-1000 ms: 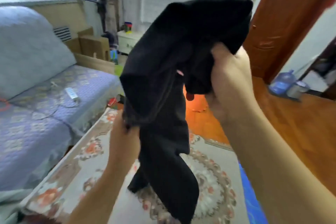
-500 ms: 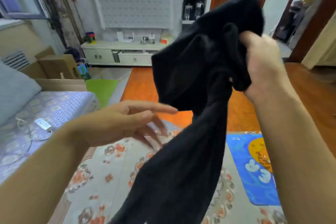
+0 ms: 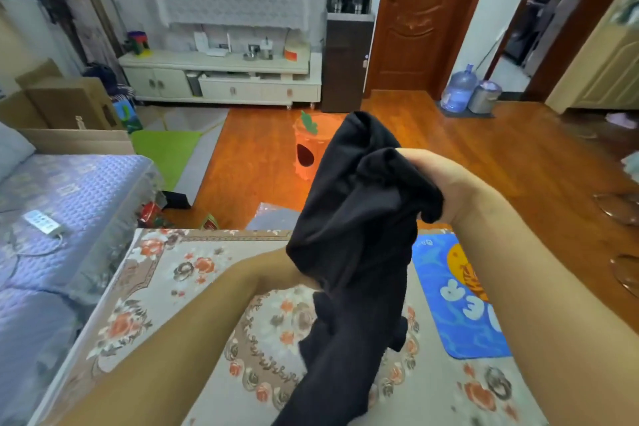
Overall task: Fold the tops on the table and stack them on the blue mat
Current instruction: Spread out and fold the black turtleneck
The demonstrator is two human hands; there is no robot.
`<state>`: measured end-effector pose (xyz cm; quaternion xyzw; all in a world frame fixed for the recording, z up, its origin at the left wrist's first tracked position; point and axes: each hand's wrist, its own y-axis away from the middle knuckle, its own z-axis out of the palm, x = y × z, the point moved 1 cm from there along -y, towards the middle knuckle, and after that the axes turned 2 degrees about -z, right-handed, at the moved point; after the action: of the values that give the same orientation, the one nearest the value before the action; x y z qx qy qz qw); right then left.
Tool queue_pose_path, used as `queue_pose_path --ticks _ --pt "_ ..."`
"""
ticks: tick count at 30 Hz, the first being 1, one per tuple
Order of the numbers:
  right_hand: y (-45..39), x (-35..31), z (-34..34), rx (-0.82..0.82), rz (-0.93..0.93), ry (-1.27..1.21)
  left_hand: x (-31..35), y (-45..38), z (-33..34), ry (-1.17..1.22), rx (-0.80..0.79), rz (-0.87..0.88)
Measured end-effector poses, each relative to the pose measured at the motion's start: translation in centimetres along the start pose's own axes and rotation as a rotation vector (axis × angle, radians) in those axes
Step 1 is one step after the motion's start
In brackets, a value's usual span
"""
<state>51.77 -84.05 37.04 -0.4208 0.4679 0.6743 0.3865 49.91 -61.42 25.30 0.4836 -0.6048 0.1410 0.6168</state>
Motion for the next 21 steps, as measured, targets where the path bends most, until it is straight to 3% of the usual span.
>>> queue_pose_path --ticks 2,4,7,10,14,16,18,20,21 --pt "-0.2 0.1 0.5 -0.036 -0.02 -0.068 -0.1 0.3 1.5 -0.106 -0.079 -0.015" --pt "0.4 -0.7 0.9 -0.08 -0.063 -0.134 0.3 -0.1 1.8 0.003 -0.017 0.0" --pt "1.3 -2.6 -0.5 -0.005 -0.099 -0.159 0.3 0.5 0.5 0.167 0.136 0.089" --pt "1.9 -3.0 -3.0 0.074 -0.072 -0.125 -0.3 2.6 -1.2 0.339 0.15 0.116" --pt "0.7 -0.4 -3.6 0.038 -0.215 -0.285 0.5 5.1 -2.0 0.391 0.181 0.257" --pt "-1.0 4.0 -2.3 0.119 -0.19 0.073 0.7 5.7 -2.1 0.527 0.23 0.252" --pt "-1.9 10.0 -1.6 0.036 -0.034 0.377 -0.3 5.8 -2.2 0.599 0.287 0.151" --pt "-1.8 14.1 -1.7 0.061 0.106 0.402 -2.5 6.2 -3.1 0.534 0.378 0.01" --pt "-1.5 15.1 -2.4 0.164 0.131 0.406 -3.8 6.8 -4.0 0.474 0.413 -0.061"
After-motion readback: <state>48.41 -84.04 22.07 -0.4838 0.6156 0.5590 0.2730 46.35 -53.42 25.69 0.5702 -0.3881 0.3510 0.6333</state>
